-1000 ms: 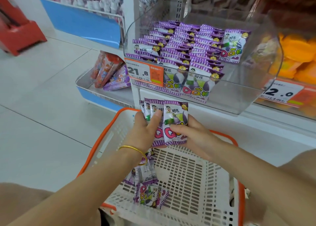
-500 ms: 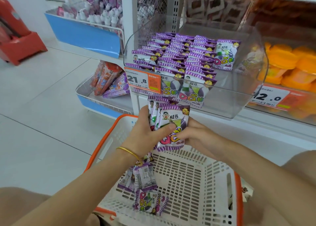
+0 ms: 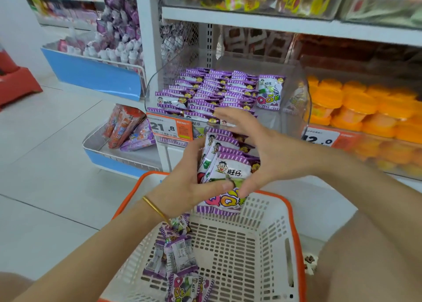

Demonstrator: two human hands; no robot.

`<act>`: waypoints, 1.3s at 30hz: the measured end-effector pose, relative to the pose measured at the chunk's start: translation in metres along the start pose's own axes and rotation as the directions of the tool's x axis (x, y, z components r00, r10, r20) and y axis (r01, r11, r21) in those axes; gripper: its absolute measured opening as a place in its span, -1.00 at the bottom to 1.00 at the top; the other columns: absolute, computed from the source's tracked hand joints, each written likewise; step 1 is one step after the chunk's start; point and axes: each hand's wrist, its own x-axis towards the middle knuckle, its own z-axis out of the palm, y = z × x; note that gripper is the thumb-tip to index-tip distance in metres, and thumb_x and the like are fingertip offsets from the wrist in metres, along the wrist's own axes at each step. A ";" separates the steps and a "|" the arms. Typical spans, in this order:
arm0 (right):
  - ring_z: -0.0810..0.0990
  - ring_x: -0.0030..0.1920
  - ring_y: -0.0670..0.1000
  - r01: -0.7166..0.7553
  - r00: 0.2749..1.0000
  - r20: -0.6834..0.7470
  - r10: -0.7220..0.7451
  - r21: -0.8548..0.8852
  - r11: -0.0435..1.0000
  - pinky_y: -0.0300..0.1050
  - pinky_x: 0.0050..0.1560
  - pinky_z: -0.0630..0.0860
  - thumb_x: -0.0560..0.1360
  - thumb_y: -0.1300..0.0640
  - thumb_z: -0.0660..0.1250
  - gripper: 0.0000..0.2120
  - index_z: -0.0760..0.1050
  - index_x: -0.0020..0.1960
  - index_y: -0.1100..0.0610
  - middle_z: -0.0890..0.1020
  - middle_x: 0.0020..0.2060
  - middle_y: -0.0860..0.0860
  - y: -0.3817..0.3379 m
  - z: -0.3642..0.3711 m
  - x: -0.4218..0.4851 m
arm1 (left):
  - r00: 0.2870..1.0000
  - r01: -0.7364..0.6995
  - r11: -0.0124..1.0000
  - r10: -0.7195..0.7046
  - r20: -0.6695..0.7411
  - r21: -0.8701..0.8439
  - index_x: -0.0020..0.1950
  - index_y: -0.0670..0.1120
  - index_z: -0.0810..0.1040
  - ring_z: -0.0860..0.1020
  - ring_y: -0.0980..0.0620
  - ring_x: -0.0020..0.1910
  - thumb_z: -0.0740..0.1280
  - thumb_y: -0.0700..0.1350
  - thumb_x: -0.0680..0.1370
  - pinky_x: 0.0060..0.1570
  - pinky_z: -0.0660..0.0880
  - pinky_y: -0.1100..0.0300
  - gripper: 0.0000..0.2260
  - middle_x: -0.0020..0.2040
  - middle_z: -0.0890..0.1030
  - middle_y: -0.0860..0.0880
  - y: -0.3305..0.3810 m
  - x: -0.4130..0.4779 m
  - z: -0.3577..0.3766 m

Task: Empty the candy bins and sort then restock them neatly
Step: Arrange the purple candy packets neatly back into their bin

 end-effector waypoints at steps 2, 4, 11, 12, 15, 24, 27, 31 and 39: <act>0.04 0.42 -0.38 -0.059 0.998 0.029 0.060 -0.044 0.997 -0.63 0.26 0.07 0.15 0.02 0.62 0.21 -0.17 0.50 -0.21 0.02 0.50 -0.25 -0.003 -0.011 -0.003 | 1.000 -0.016 1.000 0.016 0.015 -0.001 0.29 -0.08 0.17 0.54 0.31 0.06 0.41 -0.07 0.32 -0.02 0.47 0.40 -0.37 0.16 0.46 0.04 0.005 0.010 -0.002; 0.10 0.37 -0.36 -0.092 0.995 0.028 0.097 -0.141 0.986 -0.61 0.24 0.13 0.16 0.01 0.63 0.22 -0.16 0.52 -0.20 0.08 0.47 -0.25 -0.005 -0.022 -0.007 | 0.998 -0.054 0.998 0.053 0.027 0.040 0.22 -0.07 0.22 0.54 0.32 0.04 0.45 -0.03 0.36 -0.04 0.49 0.38 -0.44 0.13 0.48 0.06 0.009 0.024 -0.001; 0.48 0.16 -0.21 -0.105 0.970 -0.226 0.093 -0.044 0.993 -0.32 0.13 0.49 0.19 0.12 0.63 -0.01 0.07 0.38 -0.18 0.40 0.22 -0.18 -0.005 -0.066 -0.008 | 0.953 -0.292 0.939 0.302 -0.028 0.183 0.11 -0.14 0.21 0.45 0.49 -0.07 0.37 -0.08 0.37 -0.12 0.40 0.52 -0.56 0.00 0.37 0.09 0.044 0.086 0.005; 0.50 0.14 -0.22 -0.102 0.964 -0.251 0.091 -0.032 0.994 -0.34 0.10 0.49 0.19 0.14 0.63 -0.02 0.09 0.38 -0.15 0.43 0.20 -0.18 -0.003 -0.074 -0.007 | 0.944 -0.316 0.929 0.329 -0.035 0.194 0.11 -0.15 0.20 0.45 0.49 -0.07 0.36 -0.07 0.39 -0.11 0.39 0.52 -0.55 0.00 0.37 0.09 0.047 0.096 0.007; 0.52 0.06 -0.22 -0.119 0.937 -0.339 0.091 -0.063 0.991 -0.43 0.02 0.45 0.20 0.17 0.62 -0.08 0.18 0.39 -0.03 0.46 0.10 -0.21 0.005 -0.097 -0.001 | 0.932 -0.342 0.921 0.357 -0.057 0.187 0.11 -0.15 0.18 0.45 0.50 -0.11 0.36 0.00 0.45 -0.12 0.39 0.52 -0.56 -0.01 0.37 0.10 0.049 0.126 0.012; 0.48 0.08 0.00 -0.314 0.844 -0.523 0.121 -0.299 0.901 -0.16 -0.01 0.42 0.21 0.08 0.61 -0.24 0.31 0.30 0.10 0.47 0.08 -0.02 0.044 -0.132 0.013 | 0.969 -0.230 0.914 0.248 -0.011 0.333 0.46 -0.13 0.18 0.37 0.27 0.28 0.33 -0.02 0.53 0.20 0.30 0.49 -0.42 0.35 0.36 -0.02 0.039 0.197 0.012; 0.42 0.21 0.11 -0.441 0.822 -0.546 0.163 -0.427 0.789 -0.06 0.16 0.39 0.24 0.00 0.59 -0.19 0.27 0.36 0.14 0.43 0.21 0.07 0.059 -0.139 0.028 | 1.000 -0.019 0.670 0.024 0.004 0.742 0.55 -0.10 0.02 0.01 -0.04 0.53 0.16 0.13 0.59 0.48 0.06 -0.01 -0.38 0.56 0.04 -0.09 0.018 0.203 0.000; 0.43 0.22 0.21 -0.571 0.801 -0.518 0.299 -0.513 0.641 -0.05 0.15 0.35 0.28 0.01 0.58 -0.23 0.27 0.33 0.21 0.44 0.22 0.16 0.079 -0.140 0.066 | 0.968 0.023 0.381 -0.240 0.075 0.924 0.56 0.04 -0.05 -0.16 0.00 0.54 -0.11 0.16 0.64 0.46 -0.12 -0.16 -0.49 0.58 -0.12 -0.01 0.003 0.203 -0.001; 0.35 0.37 0.14 -0.660 0.751 -0.297 0.589 -0.323 0.679 -0.13 0.20 0.36 0.34 0.20 0.54 -0.19 0.17 0.46 0.21 0.32 0.42 0.14 0.137 -0.155 0.118 | 0.970 0.004 0.364 -0.229 0.085 0.931 0.56 0.07 -0.10 -0.18 0.02 0.54 -0.13 0.18 0.63 0.47 -0.15 -0.13 -0.49 0.58 -0.14 0.01 -0.002 0.205 -0.003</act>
